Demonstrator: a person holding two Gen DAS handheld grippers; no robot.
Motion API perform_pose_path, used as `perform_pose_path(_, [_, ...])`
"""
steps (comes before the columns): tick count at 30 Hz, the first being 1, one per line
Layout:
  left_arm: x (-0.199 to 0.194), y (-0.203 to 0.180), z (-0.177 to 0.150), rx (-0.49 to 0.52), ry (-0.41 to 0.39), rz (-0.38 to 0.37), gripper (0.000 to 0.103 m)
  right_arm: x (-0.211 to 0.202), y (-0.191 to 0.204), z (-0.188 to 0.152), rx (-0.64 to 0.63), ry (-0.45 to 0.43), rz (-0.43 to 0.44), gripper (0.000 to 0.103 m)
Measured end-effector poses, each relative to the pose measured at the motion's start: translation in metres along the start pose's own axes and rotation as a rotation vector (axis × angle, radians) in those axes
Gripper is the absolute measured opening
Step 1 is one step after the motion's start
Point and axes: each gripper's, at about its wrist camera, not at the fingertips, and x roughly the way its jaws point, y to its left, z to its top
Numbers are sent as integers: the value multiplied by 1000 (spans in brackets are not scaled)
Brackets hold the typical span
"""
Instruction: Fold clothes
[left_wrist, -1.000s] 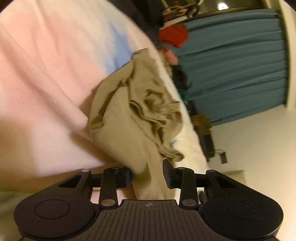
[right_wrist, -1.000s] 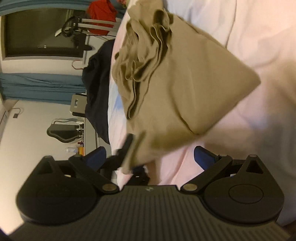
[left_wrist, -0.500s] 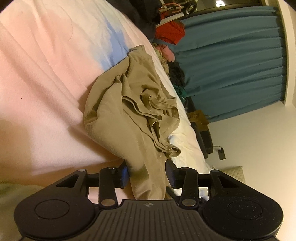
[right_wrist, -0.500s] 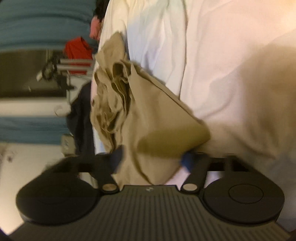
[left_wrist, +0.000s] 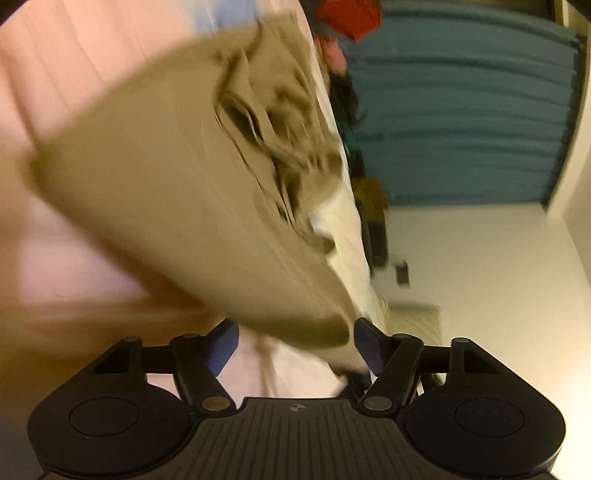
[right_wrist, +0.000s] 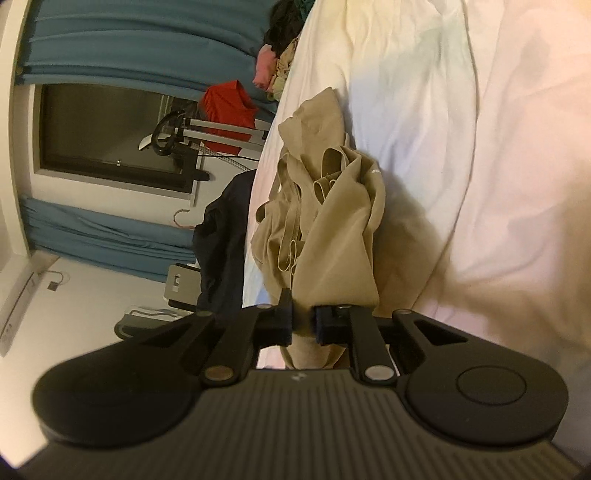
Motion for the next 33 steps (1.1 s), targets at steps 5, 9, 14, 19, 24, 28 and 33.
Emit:
perform_pose_path(5, [-27, 11, 14, -62, -165, -44, 60, -2, -3, 7, 4, -23, -7, 12])
perform_pose_path(9, [-34, 9, 18, -30, -204, -3, 41, -2, -3, 8, -4, -36, -22, 12])
perform_pose_path(14, [-37, 12, 16, -44, -224, 82, 22, -1, -5, 8, -6, -45, -46, 12])
perform_pose_path(19, [-42, 15, 15, -62, -246, 98, 13, 5, -14, 3, 26, -2, -82, 13])
perform_pose_path(24, [-40, 10, 15, -53, -260, 111, 11, 16, -26, 0, 95, 64, -115, 17])
perform_pose_path(28, [-41, 9, 16, -61, -270, 119, 10, 27, -44, -5, 196, 127, -151, 48])
perform_pose_path(33, [-44, 8, 12, -41, -283, 134, 10, 26, -47, -8, 214, 110, -171, 48])
